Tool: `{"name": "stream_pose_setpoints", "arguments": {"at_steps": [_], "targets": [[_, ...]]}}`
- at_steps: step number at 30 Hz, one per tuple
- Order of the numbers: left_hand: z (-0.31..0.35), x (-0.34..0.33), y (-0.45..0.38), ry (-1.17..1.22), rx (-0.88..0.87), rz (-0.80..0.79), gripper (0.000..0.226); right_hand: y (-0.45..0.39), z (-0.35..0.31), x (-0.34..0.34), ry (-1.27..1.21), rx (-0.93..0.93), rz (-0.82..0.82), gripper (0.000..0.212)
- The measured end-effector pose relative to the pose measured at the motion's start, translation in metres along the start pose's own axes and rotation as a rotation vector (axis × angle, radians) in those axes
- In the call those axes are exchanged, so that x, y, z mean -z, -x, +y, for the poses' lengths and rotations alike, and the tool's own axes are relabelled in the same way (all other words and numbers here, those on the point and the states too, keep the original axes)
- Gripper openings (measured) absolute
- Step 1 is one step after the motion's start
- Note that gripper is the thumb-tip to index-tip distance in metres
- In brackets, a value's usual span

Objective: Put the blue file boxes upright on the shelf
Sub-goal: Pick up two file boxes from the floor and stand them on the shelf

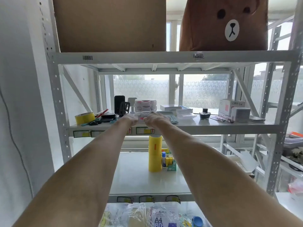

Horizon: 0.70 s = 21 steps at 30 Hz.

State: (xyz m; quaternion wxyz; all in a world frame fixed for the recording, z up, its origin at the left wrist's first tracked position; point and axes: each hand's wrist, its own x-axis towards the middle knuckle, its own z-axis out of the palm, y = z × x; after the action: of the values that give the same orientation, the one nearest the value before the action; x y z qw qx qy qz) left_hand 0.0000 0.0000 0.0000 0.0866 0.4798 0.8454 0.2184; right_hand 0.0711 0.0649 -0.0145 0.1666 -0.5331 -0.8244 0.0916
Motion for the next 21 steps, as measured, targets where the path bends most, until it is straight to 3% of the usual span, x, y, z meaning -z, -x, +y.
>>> {"name": "stream_pose_setpoints", "arguments": {"at_steps": [10, 17, 21], "targets": [[-0.026, -0.021, -0.016, 0.179, 0.102, -0.017, 0.064, -0.013, -0.008, -0.024, 0.027, 0.049, -0.045, 0.044], [-0.070, -0.045, -0.016, 0.330, 0.207, -0.022, 0.030, -0.012, -0.026, -0.066, 0.045, 0.110, -0.124, 0.042], [-0.104, -0.061, -0.011, 0.445, 0.350, 0.030, 0.053, -0.006, -0.040, -0.104, 0.020, 0.153, -0.169, 0.042]]}}
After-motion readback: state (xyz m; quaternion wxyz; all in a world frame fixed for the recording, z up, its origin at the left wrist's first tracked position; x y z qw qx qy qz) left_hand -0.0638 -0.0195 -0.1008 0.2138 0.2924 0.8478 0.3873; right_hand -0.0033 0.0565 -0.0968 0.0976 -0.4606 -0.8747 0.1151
